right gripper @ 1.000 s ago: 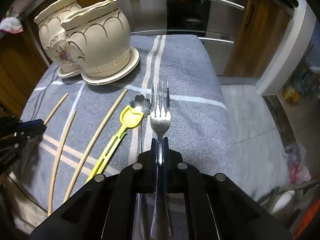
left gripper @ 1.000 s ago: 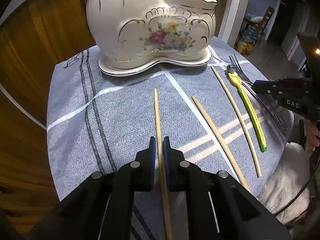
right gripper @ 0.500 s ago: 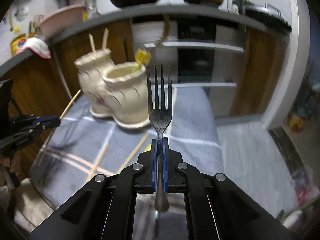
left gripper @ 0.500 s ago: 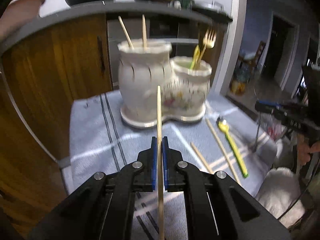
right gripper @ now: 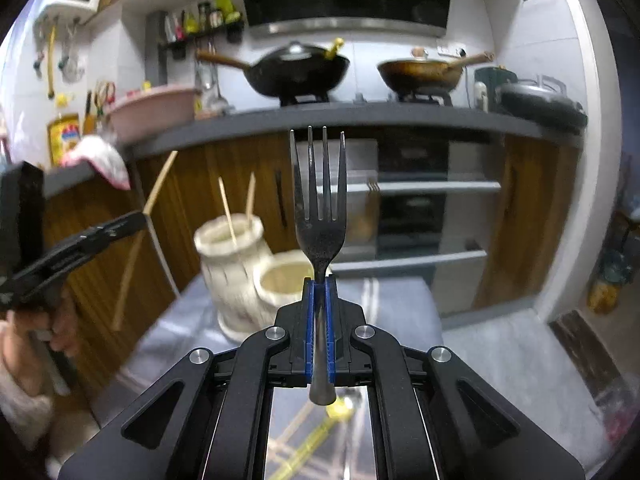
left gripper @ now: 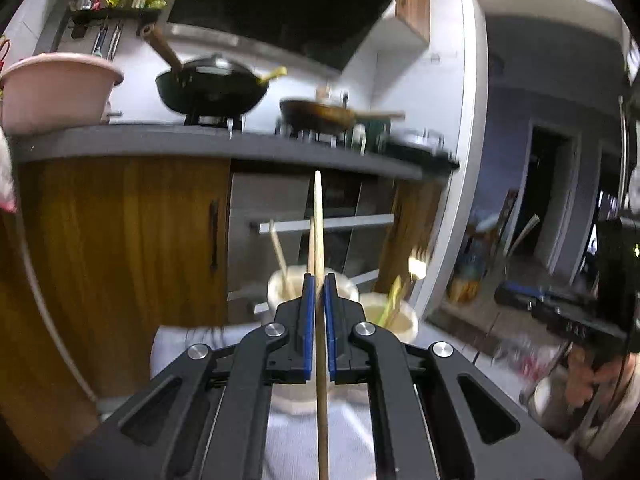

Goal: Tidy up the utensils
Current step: 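Grasp a wooden chopstick with the left tool while the right tool grasps a silver fork, then drop chopstick into tall cup with left tool while right tool drops silver fork into short cup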

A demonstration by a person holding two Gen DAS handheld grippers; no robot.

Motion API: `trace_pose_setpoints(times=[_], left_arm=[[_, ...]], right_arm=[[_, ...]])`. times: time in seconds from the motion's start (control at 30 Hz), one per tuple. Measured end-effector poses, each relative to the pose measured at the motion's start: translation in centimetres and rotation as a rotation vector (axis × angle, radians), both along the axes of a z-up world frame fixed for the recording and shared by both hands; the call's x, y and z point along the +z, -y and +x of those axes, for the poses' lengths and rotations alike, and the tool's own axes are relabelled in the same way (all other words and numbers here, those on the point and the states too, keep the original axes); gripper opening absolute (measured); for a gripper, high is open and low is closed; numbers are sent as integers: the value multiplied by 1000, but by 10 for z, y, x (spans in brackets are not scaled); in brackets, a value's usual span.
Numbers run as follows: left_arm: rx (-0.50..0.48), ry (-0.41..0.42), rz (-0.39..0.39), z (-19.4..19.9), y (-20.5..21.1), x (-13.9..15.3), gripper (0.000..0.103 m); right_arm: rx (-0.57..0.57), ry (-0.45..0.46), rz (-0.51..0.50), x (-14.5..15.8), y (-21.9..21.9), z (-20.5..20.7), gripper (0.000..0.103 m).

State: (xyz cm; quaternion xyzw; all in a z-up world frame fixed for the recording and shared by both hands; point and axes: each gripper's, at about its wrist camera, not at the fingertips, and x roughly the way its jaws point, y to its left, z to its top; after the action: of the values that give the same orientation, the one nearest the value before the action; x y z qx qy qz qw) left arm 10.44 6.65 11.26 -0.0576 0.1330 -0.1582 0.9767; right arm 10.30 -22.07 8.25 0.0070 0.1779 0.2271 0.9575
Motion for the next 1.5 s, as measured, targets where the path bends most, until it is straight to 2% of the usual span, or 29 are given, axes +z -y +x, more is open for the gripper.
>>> trace_pose_setpoints(times=[0.13, 0.23, 0.33, 0.47, 0.6, 0.97, 1.17, 1.5], left_arm=[[-12, 59, -64, 34, 3, 23, 5], [-8, 95, -100, 51, 6, 32, 5], [10, 127, -103, 69, 12, 34, 5], [57, 140, -39, 88, 25, 20, 5], [59, 111, -16, 95, 24, 4, 5], [73, -8, 49, 65, 7, -33, 5], [81, -67, 95, 65, 6, -43, 5], [79, -93, 136, 67, 11, -42, 5]], right_arm=[[6, 77, 48, 31, -12, 13, 6], [12, 101, 73, 41, -20, 27, 6], [2, 91, 79, 37, -28, 45, 6], [-3, 24, 99, 15, -31, 68, 6], [-4, -30, 96, -8, -34, 78, 6], [-28, -123, 79, -47, -34, 84, 6], [-41, -145, 67, -54, -37, 84, 6], [-60, -180, 25, -59, -44, 90, 6]])
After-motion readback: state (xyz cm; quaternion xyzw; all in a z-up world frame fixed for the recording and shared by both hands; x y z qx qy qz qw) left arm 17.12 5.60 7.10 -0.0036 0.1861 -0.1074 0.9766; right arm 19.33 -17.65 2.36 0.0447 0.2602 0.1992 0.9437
